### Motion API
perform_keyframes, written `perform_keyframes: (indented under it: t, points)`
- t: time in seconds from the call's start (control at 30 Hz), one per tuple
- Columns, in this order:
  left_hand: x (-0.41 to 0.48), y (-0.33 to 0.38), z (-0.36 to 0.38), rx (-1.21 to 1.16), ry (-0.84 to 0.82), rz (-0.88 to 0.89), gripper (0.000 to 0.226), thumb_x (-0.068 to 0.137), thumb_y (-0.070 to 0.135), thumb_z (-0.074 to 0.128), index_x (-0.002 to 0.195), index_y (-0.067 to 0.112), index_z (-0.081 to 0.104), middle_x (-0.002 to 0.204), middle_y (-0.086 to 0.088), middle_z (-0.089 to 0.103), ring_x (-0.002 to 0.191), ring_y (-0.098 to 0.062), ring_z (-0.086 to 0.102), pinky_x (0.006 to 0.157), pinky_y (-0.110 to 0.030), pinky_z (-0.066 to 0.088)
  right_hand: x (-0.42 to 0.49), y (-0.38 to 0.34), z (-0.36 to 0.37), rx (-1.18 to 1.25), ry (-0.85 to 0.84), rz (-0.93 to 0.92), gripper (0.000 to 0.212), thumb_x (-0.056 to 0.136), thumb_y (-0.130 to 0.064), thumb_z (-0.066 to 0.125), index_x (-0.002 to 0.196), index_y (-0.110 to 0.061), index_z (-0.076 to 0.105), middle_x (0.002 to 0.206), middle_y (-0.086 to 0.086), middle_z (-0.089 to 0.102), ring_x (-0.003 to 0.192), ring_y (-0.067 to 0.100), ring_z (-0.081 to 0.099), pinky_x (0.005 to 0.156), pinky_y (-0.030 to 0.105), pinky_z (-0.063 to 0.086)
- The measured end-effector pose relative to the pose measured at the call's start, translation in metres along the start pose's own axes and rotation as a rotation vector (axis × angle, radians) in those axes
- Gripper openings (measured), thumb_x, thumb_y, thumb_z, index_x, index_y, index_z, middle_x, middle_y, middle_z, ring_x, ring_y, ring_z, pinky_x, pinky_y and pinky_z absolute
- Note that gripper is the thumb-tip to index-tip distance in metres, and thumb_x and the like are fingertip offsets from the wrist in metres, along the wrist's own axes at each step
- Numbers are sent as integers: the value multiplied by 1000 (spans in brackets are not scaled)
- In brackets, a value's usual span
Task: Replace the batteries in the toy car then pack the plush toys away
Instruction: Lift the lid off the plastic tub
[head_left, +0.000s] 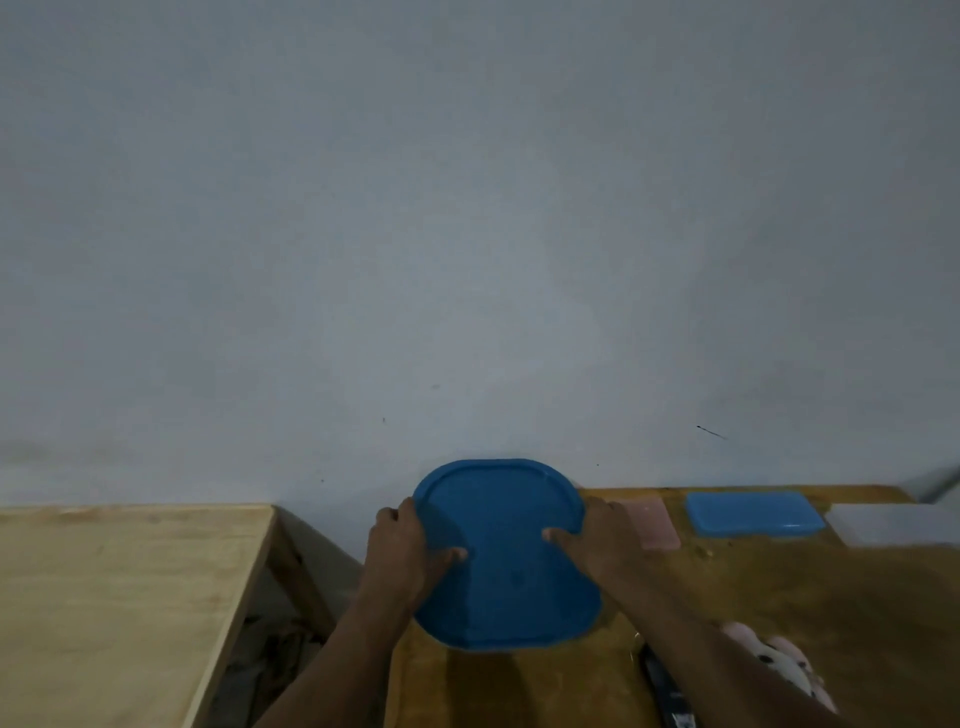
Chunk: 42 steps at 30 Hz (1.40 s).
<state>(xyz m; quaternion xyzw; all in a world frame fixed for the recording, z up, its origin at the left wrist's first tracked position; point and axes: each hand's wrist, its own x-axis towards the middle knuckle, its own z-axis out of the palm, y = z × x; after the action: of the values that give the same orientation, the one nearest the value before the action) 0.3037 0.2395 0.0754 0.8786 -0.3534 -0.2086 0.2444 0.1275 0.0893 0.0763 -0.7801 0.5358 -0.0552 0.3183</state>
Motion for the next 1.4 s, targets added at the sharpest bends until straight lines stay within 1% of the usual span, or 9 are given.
perform_keyframes:
  t: [0.13, 0.27, 0.47, 0.67, 0.8, 0.9, 1.1, 1.3, 1.4]
  points:
    - [14, 1, 2, 74, -47, -53, 82, 67, 48, 81, 128, 12, 41, 122, -11, 45, 110, -25, 48, 89, -35, 50, 9, -4, 2, -22, -40, 40, 51, 72, -44, 77, 109, -12, 60, 104, 3, 67, 83, 14, 59, 71, 26, 52]
    - [25, 8, -4, 129, -126, -139, 81, 61, 47, 86, 120, 9, 45, 117, -12, 47, 107, -27, 51, 87, -35, 50, 17, -7, 0, 33, -102, 126, 59, 66, -40, 83, 112, -13, 58, 108, 3, 66, 93, 19, 62, 78, 31, 54]
    - [32, 14, -5, 157, -141, -159, 86, 55, 43, 90, 119, 7, 46, 115, -9, 50, 110, -27, 50, 91, -37, 50, 22, -10, -5, 140, -175, 132, 43, 66, -19, 84, 103, -15, 62, 101, -1, 66, 87, 15, 60, 75, 29, 52]
    - [35, 12, -5, -21, -146, -267, 102, 48, 33, 95, 126, 5, 36, 120, -12, 45, 113, -30, 48, 93, -42, 51, 25, -10, -4, 170, -181, 175, 58, 58, -19, 88, 110, -12, 62, 107, 2, 66, 94, 20, 62, 83, 35, 55]
    - [33, 15, -3, 74, -130, -238, 101, 51, 39, 93, 127, 4, 37, 121, -12, 45, 115, -29, 47, 95, -39, 49, 24, -14, -3, 99, -155, 186, 61, 60, -25, 87, 111, -11, 57, 108, 2, 64, 94, 21, 62, 80, 34, 55]
    - [34, 15, -3, 61, -148, -255, 103, 50, 38, 94, 128, 3, 36, 122, -12, 45, 116, -29, 46, 96, -39, 49, 25, -15, -2, 105, -187, 188, 70, 52, -29, 88, 113, -12, 58, 111, 2, 64, 95, 20, 62, 83, 36, 55]
    - [44, 12, -8, -155, -235, -372, 111, 48, 24, 96, 132, 2, 27, 128, -13, 46, 121, -31, 47, 97, -39, 49, 31, -14, -12, 184, -283, 223, 42, 62, -10, 87, 96, -14, 61, 96, -3, 64, 91, 17, 60, 85, 32, 53]
    - [46, 12, -6, -174, -246, -405, 118, 44, 23, 97, 134, 2, 23, 129, -14, 44, 122, -31, 46, 100, -41, 48, 33, -13, -9, 242, -285, 243, 54, 59, -10, 88, 107, -10, 62, 101, 1, 65, 92, 19, 60, 83, 33, 54]
    - [45, 14, -5, -131, -244, -401, 116, 46, 26, 97, 133, 2, 24, 129, -15, 43, 121, -32, 46, 101, -43, 47, 32, -9, -7, 212, -237, 235, 44, 62, -13, 88, 96, -12, 60, 90, -3, 62, 86, 17, 59, 74, 28, 51]
